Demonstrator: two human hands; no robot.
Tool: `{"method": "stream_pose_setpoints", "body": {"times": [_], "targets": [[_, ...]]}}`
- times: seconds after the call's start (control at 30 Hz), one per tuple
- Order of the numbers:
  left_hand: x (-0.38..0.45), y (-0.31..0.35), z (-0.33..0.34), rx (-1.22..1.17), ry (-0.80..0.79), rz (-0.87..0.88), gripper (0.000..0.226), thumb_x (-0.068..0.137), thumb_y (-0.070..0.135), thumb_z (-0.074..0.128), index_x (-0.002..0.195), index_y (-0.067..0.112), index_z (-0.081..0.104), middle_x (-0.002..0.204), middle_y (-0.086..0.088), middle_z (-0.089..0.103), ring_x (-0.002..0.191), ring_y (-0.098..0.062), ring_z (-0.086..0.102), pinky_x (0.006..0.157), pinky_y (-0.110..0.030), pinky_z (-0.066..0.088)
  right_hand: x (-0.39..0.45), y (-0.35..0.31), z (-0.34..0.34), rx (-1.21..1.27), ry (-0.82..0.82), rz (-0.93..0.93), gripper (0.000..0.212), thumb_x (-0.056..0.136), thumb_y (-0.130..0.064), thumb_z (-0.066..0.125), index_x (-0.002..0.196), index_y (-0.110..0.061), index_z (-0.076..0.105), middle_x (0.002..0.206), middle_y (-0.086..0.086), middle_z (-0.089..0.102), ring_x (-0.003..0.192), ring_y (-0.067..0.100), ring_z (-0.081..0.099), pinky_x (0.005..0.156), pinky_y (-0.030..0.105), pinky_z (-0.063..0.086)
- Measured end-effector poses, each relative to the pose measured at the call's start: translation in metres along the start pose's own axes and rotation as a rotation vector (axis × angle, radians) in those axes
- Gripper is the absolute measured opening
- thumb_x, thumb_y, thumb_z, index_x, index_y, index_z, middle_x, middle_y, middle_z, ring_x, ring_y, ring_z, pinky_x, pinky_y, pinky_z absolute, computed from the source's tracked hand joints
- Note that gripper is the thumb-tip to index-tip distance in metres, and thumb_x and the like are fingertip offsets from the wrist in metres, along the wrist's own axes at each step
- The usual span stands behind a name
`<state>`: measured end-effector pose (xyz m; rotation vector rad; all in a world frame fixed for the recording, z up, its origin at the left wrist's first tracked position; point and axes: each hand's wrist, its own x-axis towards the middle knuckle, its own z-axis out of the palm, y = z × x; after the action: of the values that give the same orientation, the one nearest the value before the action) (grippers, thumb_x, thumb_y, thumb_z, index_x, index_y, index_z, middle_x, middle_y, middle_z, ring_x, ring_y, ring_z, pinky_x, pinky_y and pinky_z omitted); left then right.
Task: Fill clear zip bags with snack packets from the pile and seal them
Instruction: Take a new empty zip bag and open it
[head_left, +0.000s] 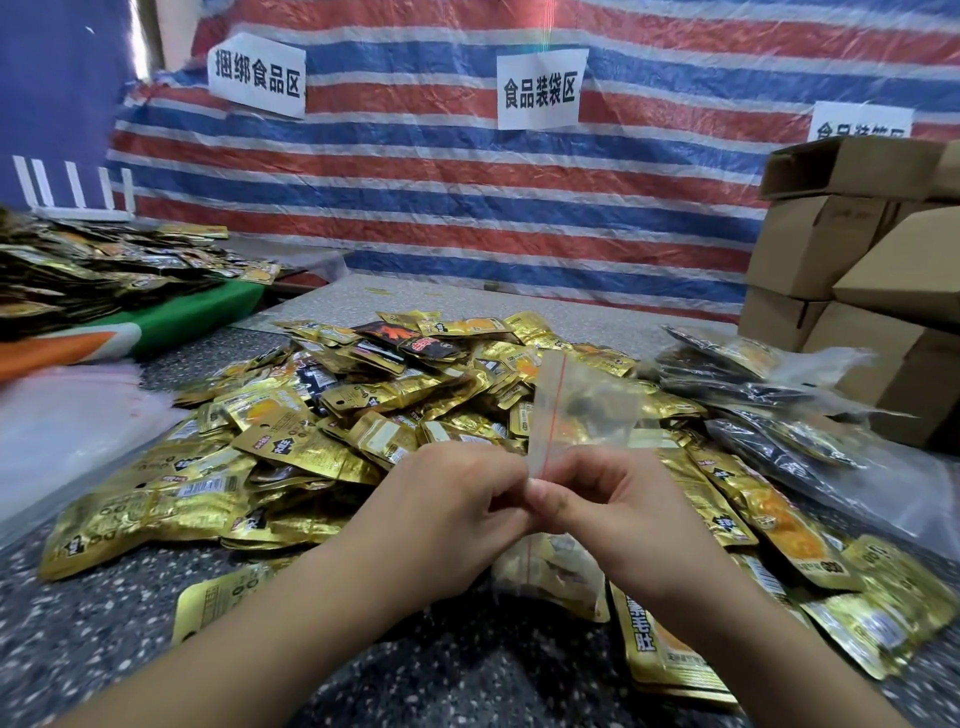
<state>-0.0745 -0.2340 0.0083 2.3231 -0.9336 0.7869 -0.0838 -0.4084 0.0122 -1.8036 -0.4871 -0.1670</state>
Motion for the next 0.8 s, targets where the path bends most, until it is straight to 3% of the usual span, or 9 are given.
{"method": "stream_pose_setpoints", "body": {"times": [0.27, 0.37, 0.43, 0.5, 0.6, 0.7, 0.8], "targets": [[0.000, -0.001, -0.001, -0.133, -0.062, -0.057, 0.024, 0.082, 0.033, 0.054, 0.062, 0.028, 0.041, 0.050, 0.012, 0.036, 0.051, 0.002, 0.038, 0.050, -0.013, 0.021, 0.001, 0.001, -0.002, -0.039, 0.014, 0.011, 0.012, 0.081, -0.024, 0.078, 0.076, -0.013, 0.075, 0.075, 0.010, 0.075, 0.073, 0.022, 0.070, 0.078, 0.052, 0.056], [-0.001, -0.001, 0.001, -0.254, -0.077, -0.094, 0.021, 0.084, 0.021, 0.062, 0.063, 0.022, 0.057, 0.052, 0.010, 0.048, 0.052, 0.000, 0.041, 0.050, -0.014, 0.026, 0.001, -0.002, -0.003, -0.020, 0.024, -0.005, 0.022, 0.077, -0.034, 0.081, 0.073, -0.014, 0.073, 0.074, 0.012, 0.074, 0.072, 0.028, 0.070, 0.075, 0.051, 0.055], [0.000, 0.000, -0.001, -0.366, -0.100, -0.119, 0.013, 0.089, 0.017, 0.066, 0.077, 0.019, 0.073, 0.057, 0.011, 0.057, 0.052, 0.000, 0.044, 0.050, -0.018, 0.031, 0.001, -0.004, -0.005, 0.016, 0.029, -0.013, 0.025, 0.078, -0.030, 0.078, 0.068, -0.010, 0.068, 0.069, 0.013, 0.072, 0.066, 0.029, 0.067, 0.069, 0.044, 0.055], [0.001, 0.000, -0.004, -0.433, -0.103, -0.182, 0.016, 0.094, 0.021, 0.065, 0.081, 0.017, 0.075, 0.053, 0.011, 0.054, 0.048, -0.001, 0.040, 0.048, -0.021, 0.032, 0.001, -0.006, -0.010, 0.146, 0.038, -0.006, 0.025, 0.081, -0.026, 0.075, 0.062, -0.015, 0.065, 0.062, 0.010, 0.066, 0.058, 0.020, 0.063, 0.060, 0.029, 0.054], [0.004, -0.007, -0.009, -0.446, -0.061, -0.326, 0.025, 0.099, 0.026, 0.055, 0.081, 0.021, 0.071, 0.051, 0.005, 0.055, 0.040, -0.003, 0.040, 0.042, -0.019, 0.031, 0.005, -0.003, -0.021, 0.153, 0.254, 0.010, 0.033, 0.087, -0.018, 0.067, 0.056, -0.010, 0.058, 0.057, 0.010, 0.057, 0.051, 0.018, 0.054, 0.051, 0.022, 0.048], [0.004, -0.011, -0.009, -0.439, -0.013, -0.416, 0.026, 0.101, 0.023, 0.049, 0.085, 0.024, 0.070, 0.050, 0.011, 0.058, 0.038, -0.001, 0.041, 0.039, -0.017, 0.032, 0.007, 0.005, -0.030, -0.195, 0.540, -0.092, 0.033, 0.084, -0.021, 0.059, 0.060, -0.004, 0.044, 0.050, 0.015, 0.042, 0.046, 0.017, 0.040, 0.042, 0.028, 0.031], [0.002, -0.011, -0.005, -0.441, 0.054, -0.380, 0.025, 0.100, 0.021, 0.051, 0.121, 0.029, 0.060, 0.062, 0.014, 0.065, 0.044, -0.003, 0.046, 0.042, -0.017, 0.036, 0.008, 0.006, -0.029, -0.246, 0.618, -0.109, 0.031, 0.074, -0.026, 0.052, 0.060, -0.005, 0.037, 0.049, 0.010, 0.034, 0.049, 0.017, 0.032, 0.048, 0.030, 0.026]]}}
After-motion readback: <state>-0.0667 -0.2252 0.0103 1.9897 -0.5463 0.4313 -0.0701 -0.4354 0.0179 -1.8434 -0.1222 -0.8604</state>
